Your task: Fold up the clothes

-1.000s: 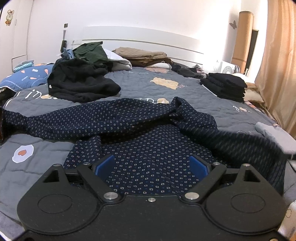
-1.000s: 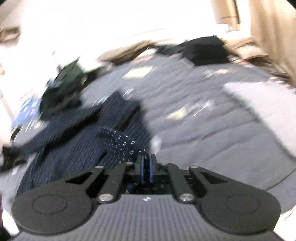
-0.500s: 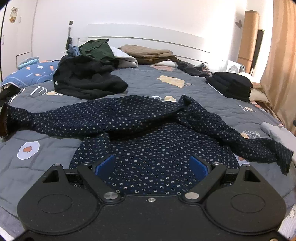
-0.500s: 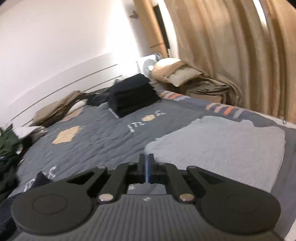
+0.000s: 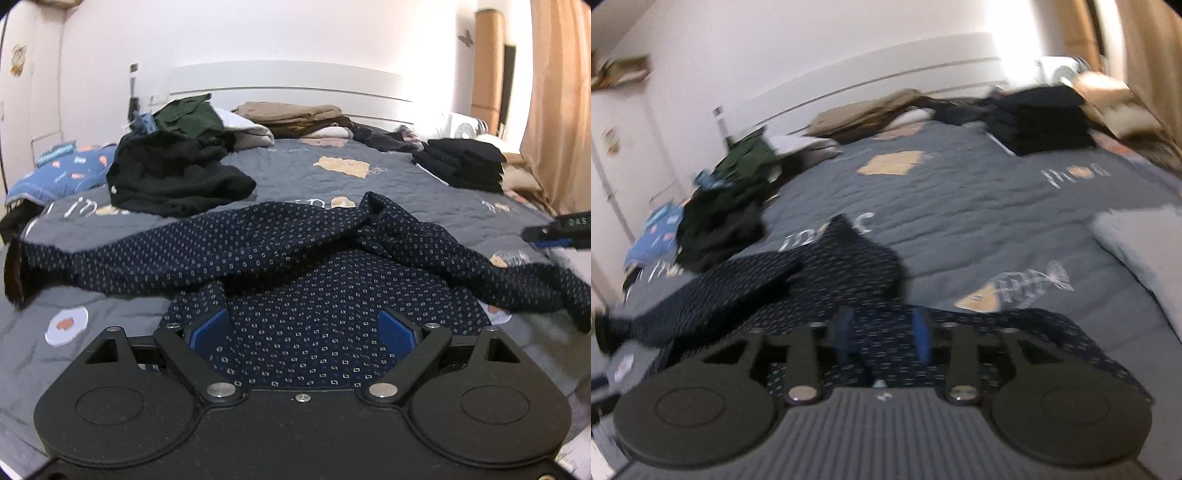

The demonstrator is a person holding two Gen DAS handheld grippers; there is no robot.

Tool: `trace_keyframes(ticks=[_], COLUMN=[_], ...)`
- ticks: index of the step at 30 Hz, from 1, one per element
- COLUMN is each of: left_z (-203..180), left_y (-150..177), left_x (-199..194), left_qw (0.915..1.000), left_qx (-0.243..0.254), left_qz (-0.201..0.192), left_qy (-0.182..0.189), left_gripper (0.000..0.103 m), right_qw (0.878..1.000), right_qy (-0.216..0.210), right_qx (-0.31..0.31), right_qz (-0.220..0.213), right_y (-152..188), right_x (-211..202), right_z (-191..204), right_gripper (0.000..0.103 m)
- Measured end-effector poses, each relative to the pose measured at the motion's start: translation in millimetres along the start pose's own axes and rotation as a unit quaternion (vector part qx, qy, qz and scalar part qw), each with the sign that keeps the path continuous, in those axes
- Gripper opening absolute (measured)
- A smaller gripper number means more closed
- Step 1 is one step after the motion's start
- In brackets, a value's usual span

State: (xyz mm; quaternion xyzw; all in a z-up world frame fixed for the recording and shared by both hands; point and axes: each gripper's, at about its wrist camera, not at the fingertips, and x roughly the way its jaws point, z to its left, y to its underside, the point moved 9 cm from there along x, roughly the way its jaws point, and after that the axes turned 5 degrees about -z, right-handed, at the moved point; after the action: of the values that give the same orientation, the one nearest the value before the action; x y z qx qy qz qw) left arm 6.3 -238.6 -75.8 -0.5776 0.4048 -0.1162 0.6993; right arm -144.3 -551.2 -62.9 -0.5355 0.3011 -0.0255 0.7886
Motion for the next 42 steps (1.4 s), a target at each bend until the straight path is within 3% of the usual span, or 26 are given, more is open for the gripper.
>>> trace_keyframes(ticks=[4,8,10,12,13,19,29,31,32,39,42], left_z=[-2,0,1,2,3,3,4,7,11,58,83], left_y=[-2,-8,-14,-20,-23,-19,15,14,11,-52,-97], left_x=[10,29,42,60,68,120,184,191,195,230,253], left_qw=[0.9984,0.9939,0.9902,0.9865,0.9844,0.96,0.9218,0.9245,0.9289,0.957,0.9627], left_qx=[0.055,0.11,0.139,0.163,0.175,0.278,0.382,0.374,0.361,0.265,0.254], left_qz=[0.003,0.0,0.001,0.007,0.009,0.033,0.062,0.065,0.072,0.103,0.09], left_qy=[0.011,0.014,0.013,0.016,0.018,0.01,0.021,0.035,0.04,0.056,0.029], left_gripper=[0.087,0.085,0.078,0.061,0.057,0.056,0.055,0.033,0.015,0.006,0.006], right_qw=[0.999,0.999,0.999,0.997,0.996,0.996,0.996,0.996,0.996,0.998,0.998], right_qy=[-0.003,-0.005,-0.012,-0.02,-0.024,-0.035,-0.041,-0.04,-0.038,-0.036,-0.034], right_qx=[-0.044,-0.041,-0.046,-0.067,-0.08,-0.082,-0.066,-0.065,-0.061,-0.024,-0.013], right_qz=[-0.001,0.004,0.007,0.01,0.013,0.014,0.043,0.045,0.045,0.043,0.042], right_y=[0,-1,-1,-2,-2,-5,7,9,9,5,4], right_x=[7,21,28,36,40,58,83,84,84,87,89], right_z=[19,23,26,34,37,42,38,36,34,24,20], right_gripper=[0.048,0.05,0.051,0.051,0.051,0.053,0.054,0.054,0.054,0.054,0.054])
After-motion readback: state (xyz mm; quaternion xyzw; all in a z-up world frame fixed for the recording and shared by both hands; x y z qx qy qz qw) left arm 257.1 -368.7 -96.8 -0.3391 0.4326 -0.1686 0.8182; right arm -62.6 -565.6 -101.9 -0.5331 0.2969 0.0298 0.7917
